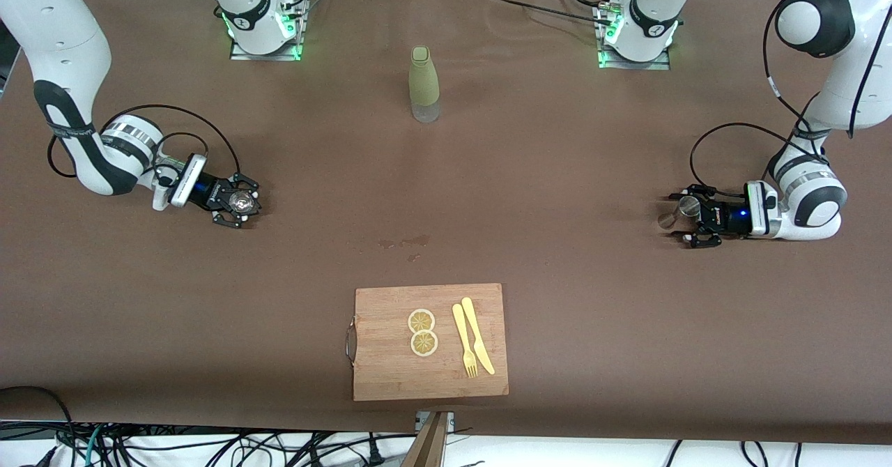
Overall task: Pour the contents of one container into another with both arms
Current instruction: 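Close the right gripper on the glass while the left gripper grips the jigger, then lift the glass with the right gripper while the left gripper brings the jigger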
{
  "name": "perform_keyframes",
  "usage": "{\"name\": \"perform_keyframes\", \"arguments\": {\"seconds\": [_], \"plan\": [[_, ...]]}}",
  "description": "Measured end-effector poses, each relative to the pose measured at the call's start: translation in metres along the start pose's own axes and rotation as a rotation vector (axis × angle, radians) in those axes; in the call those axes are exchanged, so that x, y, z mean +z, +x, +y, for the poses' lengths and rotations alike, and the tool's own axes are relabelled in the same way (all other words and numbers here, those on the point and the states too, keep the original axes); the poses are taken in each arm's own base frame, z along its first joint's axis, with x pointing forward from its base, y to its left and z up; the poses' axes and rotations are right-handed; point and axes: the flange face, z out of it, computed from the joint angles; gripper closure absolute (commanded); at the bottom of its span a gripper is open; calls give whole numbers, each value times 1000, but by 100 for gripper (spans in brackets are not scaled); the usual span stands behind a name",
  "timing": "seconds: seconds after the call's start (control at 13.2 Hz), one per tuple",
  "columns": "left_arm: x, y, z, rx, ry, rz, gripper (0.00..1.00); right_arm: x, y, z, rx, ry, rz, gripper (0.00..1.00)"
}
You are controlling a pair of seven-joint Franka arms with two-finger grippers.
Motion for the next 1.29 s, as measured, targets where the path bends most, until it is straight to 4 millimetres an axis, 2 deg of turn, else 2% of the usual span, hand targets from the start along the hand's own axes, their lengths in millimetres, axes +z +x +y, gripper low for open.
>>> {"name": "perform_keyframes", "arguments": {"seconds": [0.15, 0.3, 0.38, 0.68, 0.99, 1.29], "plan": [[-1, 3, -1, 5, 0, -3, 17, 5, 4, 1, 2, 10, 12, 89], [-2, 5, -2, 8, 1, -5, 44, 20, 14, 2, -10, 33, 40, 89], [-2, 5, -2, 8, 1, -6, 46, 32, 24, 5, -19, 49, 61, 89], [-4, 5, -1, 8, 4, -7, 71, 91, 77, 11, -50, 158, 151, 89], [-6, 5, 0, 9, 7, -4, 100, 151, 131, 13, -37, 266, 168, 89], [-5, 4, 2, 7, 9, 0, 100, 209, 199, 17, -20, 350, 145, 89]]}}
